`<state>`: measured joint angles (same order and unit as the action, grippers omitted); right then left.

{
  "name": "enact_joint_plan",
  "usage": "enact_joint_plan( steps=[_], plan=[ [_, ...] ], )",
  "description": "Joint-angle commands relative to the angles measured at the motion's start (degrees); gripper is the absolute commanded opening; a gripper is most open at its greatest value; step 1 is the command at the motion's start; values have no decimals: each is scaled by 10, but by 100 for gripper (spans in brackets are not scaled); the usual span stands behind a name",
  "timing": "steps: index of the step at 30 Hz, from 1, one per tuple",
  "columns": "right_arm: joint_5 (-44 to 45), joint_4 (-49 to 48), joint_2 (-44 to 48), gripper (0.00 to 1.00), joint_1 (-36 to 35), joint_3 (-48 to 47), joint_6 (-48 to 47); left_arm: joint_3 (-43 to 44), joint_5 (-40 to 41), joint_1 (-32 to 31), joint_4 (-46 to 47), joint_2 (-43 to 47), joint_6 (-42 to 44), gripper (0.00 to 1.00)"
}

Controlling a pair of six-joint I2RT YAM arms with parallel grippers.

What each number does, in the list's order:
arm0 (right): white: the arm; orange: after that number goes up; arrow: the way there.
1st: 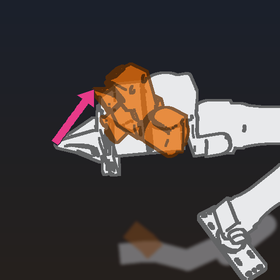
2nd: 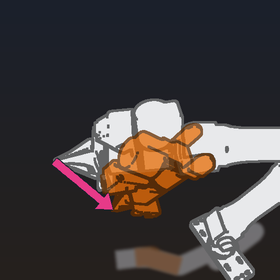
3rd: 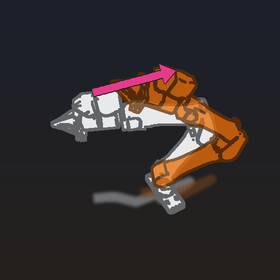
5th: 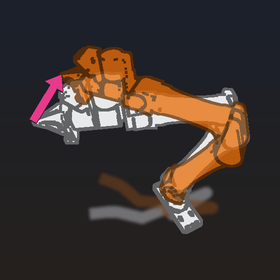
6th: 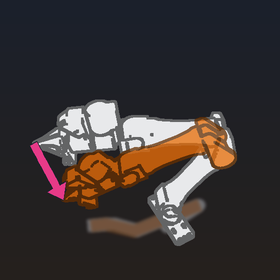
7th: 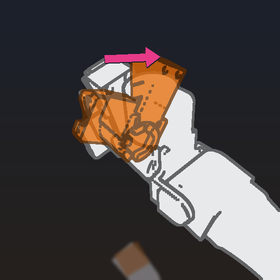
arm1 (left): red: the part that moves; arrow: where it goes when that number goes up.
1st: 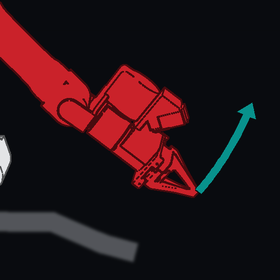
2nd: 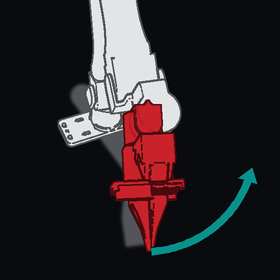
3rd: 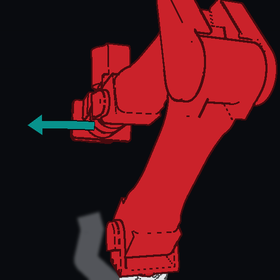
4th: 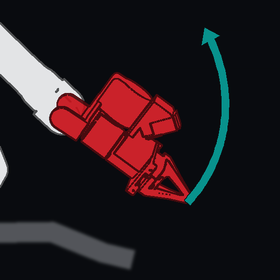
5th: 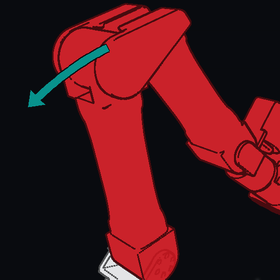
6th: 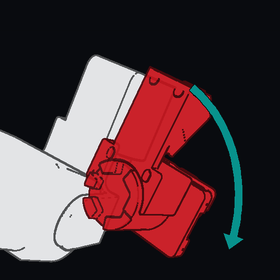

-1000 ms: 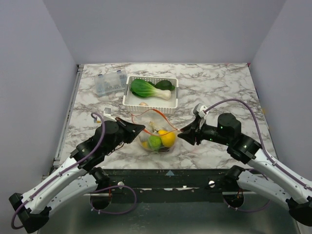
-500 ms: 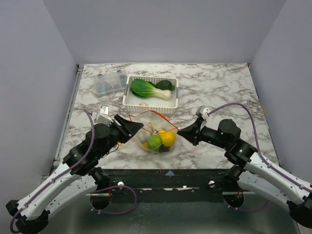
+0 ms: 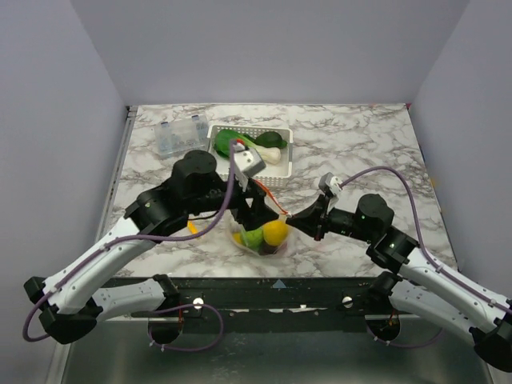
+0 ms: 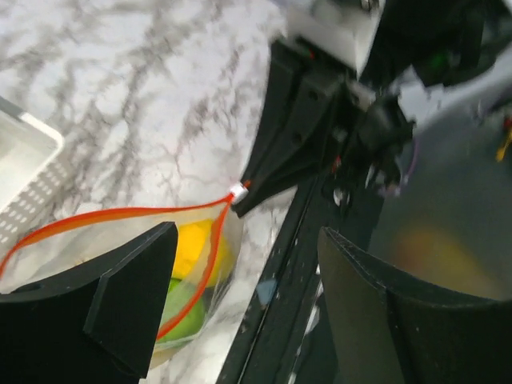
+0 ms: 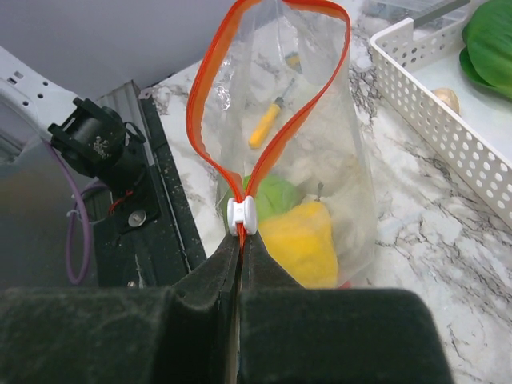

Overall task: Place the food in the zip-top bag and seal the zipper
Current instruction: Zip the zipper food storage bag at the center of the board.

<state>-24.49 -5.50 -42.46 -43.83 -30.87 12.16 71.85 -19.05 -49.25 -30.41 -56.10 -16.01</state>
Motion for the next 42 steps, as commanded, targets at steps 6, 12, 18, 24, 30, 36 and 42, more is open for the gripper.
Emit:
enact_joint_plan(
  steps=[6, 12, 18, 24, 30, 36, 42],
  plan=[
    [-59, -26, -51, 1, -2, -36, 3, -19, -166, -22, -56, -56, 336, 68],
    [-68, -14, -52, 1, -3, -41, -7, -9, -189, -22, -67, -103, 385, 58],
    [-68, 6, -48, 1, -2, -46, -16, 17, -191, -22, -58, -152, 399, 57],
    [-67, 16, -53, 1, -3, -50, -20, 34, -199, -22, -52, -176, 400, 45],
    [-64, 15, -54, 1, -2, -48, -20, 37, -207, -22, -72, -188, 404, 32],
    [-47, 3, -51, 1, -3, -41, -10, 37, -193, -21, -85, -187, 411, 16],
    [-19, -29, -48, 1, -3, -26, 18, 31, -164, -10, -92, -177, 404, 2]
  ],
)
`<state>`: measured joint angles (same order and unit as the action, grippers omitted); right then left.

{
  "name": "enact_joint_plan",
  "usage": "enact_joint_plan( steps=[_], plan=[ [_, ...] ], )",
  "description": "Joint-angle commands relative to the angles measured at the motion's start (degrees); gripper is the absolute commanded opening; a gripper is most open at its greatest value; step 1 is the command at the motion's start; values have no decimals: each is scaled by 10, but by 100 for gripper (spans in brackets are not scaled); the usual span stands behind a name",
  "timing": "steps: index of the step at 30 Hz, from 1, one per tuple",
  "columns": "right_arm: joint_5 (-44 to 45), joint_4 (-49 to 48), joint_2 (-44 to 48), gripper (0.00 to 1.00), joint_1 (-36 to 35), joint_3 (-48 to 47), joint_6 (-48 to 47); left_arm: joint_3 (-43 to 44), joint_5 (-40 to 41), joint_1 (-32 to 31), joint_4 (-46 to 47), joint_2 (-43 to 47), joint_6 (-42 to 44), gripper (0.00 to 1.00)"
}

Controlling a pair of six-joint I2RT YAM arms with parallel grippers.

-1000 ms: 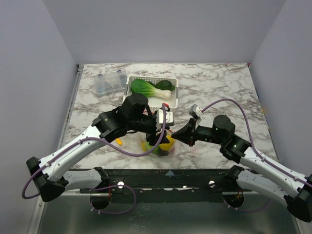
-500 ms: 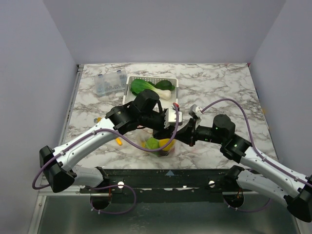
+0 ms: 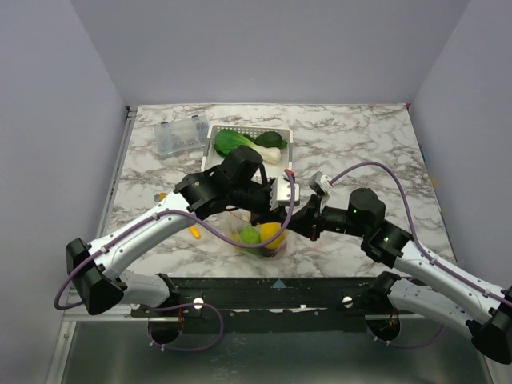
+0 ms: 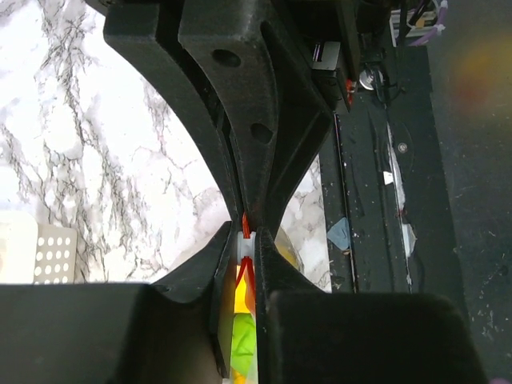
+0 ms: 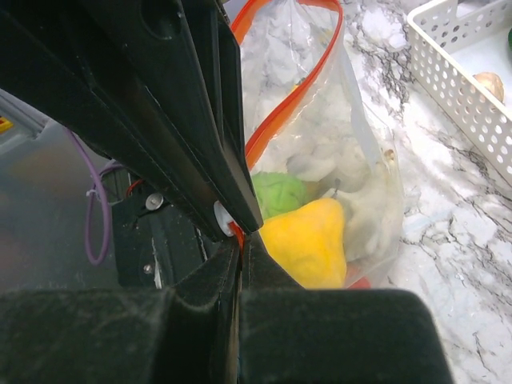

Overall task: Place the food in the zip-top bag and seal the zipper
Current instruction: Zip the zipper food storage bag at the center of the board.

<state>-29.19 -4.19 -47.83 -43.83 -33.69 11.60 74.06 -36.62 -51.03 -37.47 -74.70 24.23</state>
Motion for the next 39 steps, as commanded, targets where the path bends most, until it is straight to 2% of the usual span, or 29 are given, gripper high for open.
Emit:
enact_joint_plan(
  steps=[1, 7, 14, 18, 20, 22, 25, 27, 30, 34, 36, 39],
  plan=[
    [33, -49, 5, 1, -3, 5, 30, 8, 13, 9, -21, 12, -2, 0],
    [84, -89, 27, 1, -3, 36, 51, -13, 45, 19, -9, 41, -25, 0],
    [117, -92, 58, 1, -3, 52, 54, -53, 69, 37, 2, 95, -35, 0],
    [57, -69, 37, 1, -3, 30, 32, -60, 39, 51, 16, 116, -49, 0],
    [24, -58, 19, 8, -3, 18, 20, -55, 29, 51, 22, 118, -57, 0],
    [7, -51, 8, 24, -3, 8, 13, -47, 18, 51, 23, 115, -65, 0],
    [-18, -36, -11, 39, -3, -9, -6, -38, 11, 52, 23, 111, -69, 0],
    [-25, -22, -31, 45, -4, -26, -17, -33, 11, 51, 21, 105, -71, 0],
    [-34, 0, -66, 47, -5, -55, -29, -28, 5, 51, 18, 95, -78, 0],
    [-10, 12, -96, 47, -12, -84, -40, -26, 4, 51, 14, 85, -81, 0],
    [9, 12, -102, 43, -12, -92, -40, -27, 5, 51, 9, 85, -78, 0],
    [73, 6, -98, 11, -12, -93, -28, -33, 16, 52, 3, 88, -75, 0]
  ],
)
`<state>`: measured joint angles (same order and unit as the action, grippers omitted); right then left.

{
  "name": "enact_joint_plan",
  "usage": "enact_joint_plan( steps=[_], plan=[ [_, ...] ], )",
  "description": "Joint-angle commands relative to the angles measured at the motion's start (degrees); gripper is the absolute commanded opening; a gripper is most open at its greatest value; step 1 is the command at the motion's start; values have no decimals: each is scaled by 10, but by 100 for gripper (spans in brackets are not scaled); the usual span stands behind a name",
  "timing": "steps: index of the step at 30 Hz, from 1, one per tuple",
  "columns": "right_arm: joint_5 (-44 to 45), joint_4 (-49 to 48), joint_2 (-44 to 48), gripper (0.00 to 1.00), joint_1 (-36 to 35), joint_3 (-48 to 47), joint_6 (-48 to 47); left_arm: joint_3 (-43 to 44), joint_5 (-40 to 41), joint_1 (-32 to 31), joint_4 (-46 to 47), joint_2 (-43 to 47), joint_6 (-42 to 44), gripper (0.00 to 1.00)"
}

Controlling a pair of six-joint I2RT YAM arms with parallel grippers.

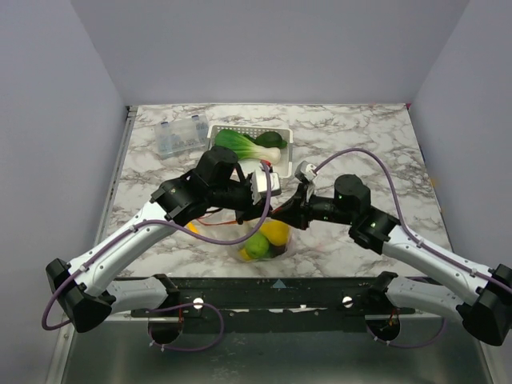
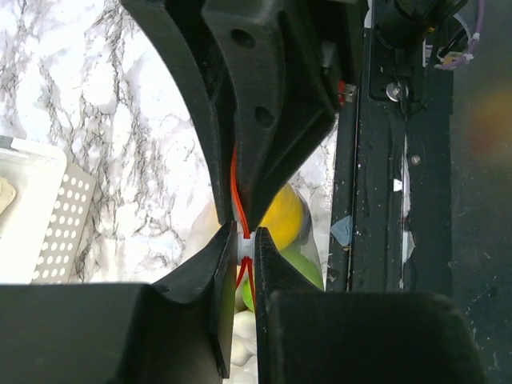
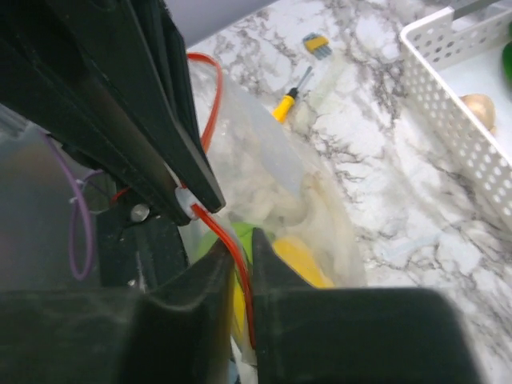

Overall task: Place the food in the zip-top bag and seal the zipper
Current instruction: Zip the zipper food storage bag at the center of the board.

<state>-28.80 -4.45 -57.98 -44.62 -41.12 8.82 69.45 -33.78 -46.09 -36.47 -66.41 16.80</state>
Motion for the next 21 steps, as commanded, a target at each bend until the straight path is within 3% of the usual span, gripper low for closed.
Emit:
enact_joint_plan(
  steps=[1, 10, 21],
  plan=[
    [106, 9, 7, 1, -4, -17, 7, 10, -6, 3, -8, 8, -1, 0],
    [449, 17, 114, 1, -3, 70, 85, -41, 76, 16, -32, 51, -25, 0],
    [597, 125, 130, 1, 5, 67, 169, -123, 181, 33, -43, 150, -63, 0]
  ],
)
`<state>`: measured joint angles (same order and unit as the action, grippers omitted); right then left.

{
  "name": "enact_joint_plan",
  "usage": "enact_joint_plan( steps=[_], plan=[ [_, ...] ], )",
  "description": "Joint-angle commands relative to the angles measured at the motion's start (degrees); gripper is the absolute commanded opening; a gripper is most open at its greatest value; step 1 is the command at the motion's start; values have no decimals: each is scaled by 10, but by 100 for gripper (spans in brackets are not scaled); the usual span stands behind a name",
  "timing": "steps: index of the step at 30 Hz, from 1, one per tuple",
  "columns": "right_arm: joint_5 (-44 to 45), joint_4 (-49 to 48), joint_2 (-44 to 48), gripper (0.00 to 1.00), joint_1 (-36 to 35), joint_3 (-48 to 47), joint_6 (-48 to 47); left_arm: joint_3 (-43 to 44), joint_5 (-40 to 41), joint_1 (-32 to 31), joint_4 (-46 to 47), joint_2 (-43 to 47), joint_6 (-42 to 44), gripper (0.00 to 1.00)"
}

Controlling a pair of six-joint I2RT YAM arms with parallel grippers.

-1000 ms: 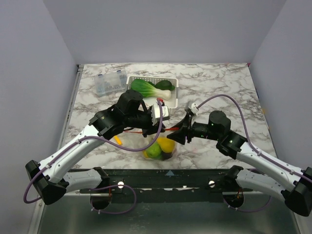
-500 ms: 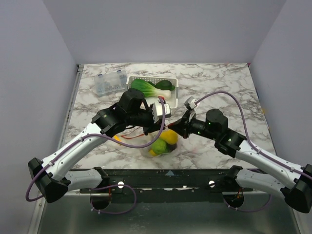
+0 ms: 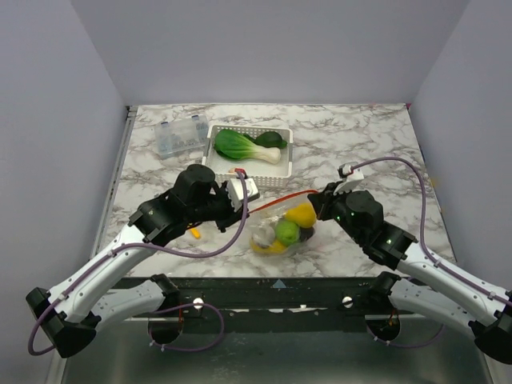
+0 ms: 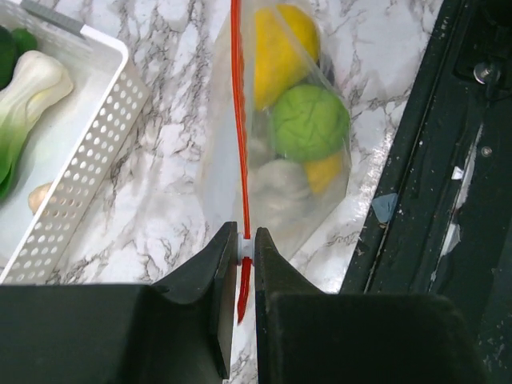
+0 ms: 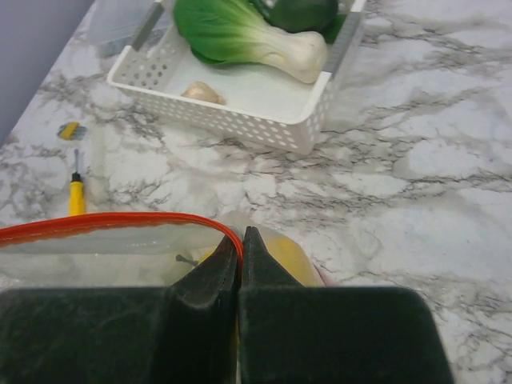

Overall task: Place the food in the zip-top bag and seal the zipper
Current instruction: Zip the zipper food storage bag at the center of the board, then place the zipper food storage bag at the center of the board.

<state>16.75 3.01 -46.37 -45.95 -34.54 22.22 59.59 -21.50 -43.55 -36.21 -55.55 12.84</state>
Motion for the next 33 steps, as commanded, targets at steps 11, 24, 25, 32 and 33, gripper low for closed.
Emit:
enact_joint_plan(
  steps=[11, 24, 25, 32, 33],
  plan=[
    [129, 99, 12, 1, 20, -37, 29, -67, 68, 16, -1, 76, -60, 3],
    [223, 227, -116, 1, 64, -122, 132, 32, 135, 27, 9, 96, -108, 58],
    [229, 253, -124, 1, 84, -124, 150, 37, 137, 28, 8, 104, -111, 58],
    [42, 219, -106, 1, 366, -40, 179, 56, 165, 28, 18, 155, -126, 61],
    [26, 214, -114, 1, 397, -31, 179, 56, 170, 28, 20, 161, -125, 62]
  ],
)
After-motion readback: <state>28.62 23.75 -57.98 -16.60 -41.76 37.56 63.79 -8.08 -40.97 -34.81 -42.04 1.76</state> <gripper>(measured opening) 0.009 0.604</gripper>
